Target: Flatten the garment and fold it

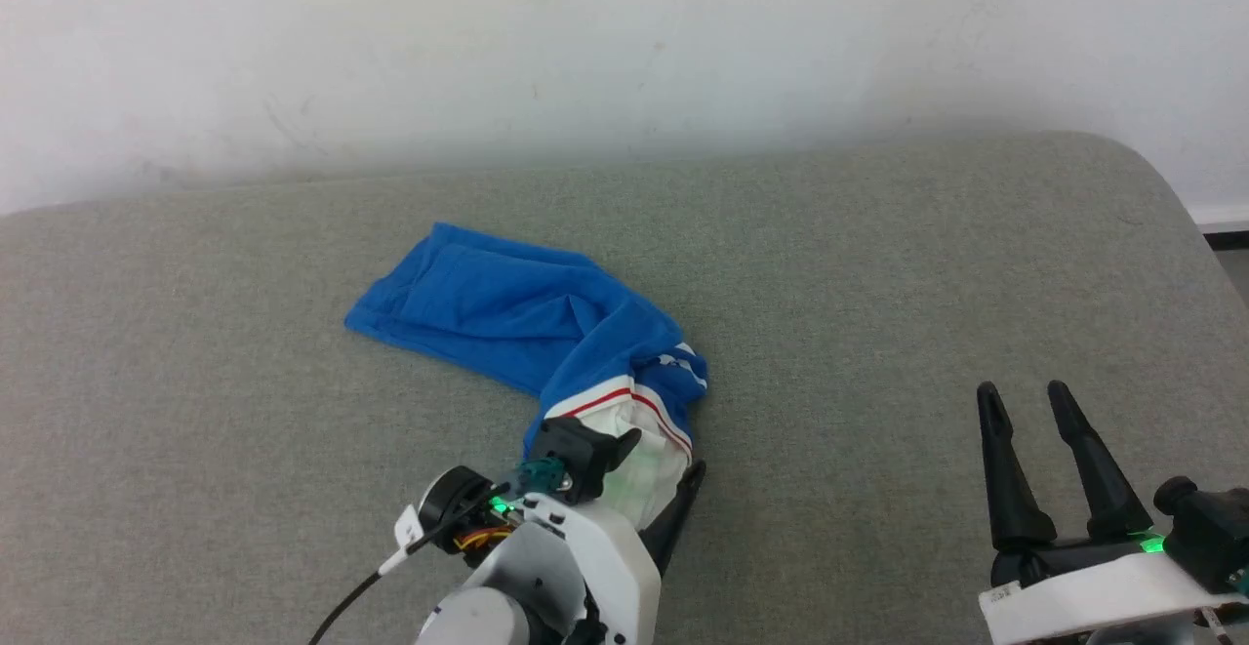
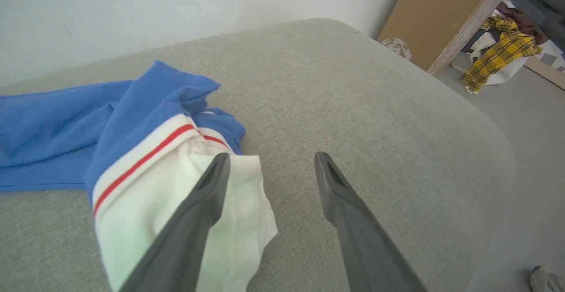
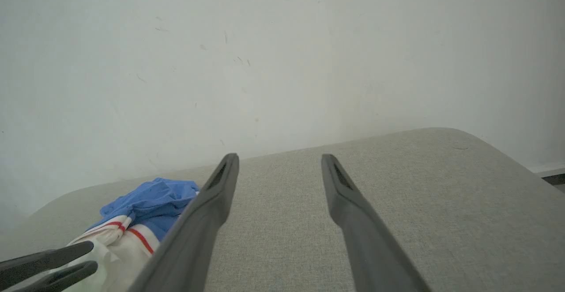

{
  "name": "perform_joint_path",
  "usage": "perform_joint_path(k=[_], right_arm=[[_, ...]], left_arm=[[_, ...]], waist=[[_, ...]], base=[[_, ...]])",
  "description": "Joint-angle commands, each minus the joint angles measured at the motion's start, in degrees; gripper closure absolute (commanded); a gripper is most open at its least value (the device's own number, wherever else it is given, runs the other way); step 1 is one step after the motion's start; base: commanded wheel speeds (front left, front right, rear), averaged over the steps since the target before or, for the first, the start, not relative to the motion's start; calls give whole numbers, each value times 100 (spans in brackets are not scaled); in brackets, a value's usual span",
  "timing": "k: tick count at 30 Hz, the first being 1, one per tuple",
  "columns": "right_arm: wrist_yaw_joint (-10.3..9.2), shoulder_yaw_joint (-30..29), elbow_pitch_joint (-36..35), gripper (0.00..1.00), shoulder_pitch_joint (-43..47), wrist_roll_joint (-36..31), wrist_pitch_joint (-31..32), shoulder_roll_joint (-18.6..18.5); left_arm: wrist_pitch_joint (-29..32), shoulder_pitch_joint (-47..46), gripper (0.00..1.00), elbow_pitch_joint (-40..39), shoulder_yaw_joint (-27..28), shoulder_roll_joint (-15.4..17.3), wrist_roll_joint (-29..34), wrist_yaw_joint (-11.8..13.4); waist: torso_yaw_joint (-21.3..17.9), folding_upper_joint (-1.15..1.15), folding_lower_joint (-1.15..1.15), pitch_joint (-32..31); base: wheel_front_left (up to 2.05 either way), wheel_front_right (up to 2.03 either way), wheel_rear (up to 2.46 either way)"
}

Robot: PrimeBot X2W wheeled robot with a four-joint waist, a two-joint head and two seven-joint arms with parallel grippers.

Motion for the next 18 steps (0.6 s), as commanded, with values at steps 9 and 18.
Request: perform_joint_path(k=[9, 18], right_arm=[[-4, 78, 115, 0, -118, 137, -146, 14], [-4, 57, 254, 0, -132, 233, -285, 14]], left_arm=[[201, -509, 80, 732, -183, 332, 571, 93], [-71, -656, 100, 691, -20, 618, 651, 204]], waist=[[-133, 0, 0, 71], [18, 0, 0, 91]], base=[[0, 0, 0], [0, 0, 0]])
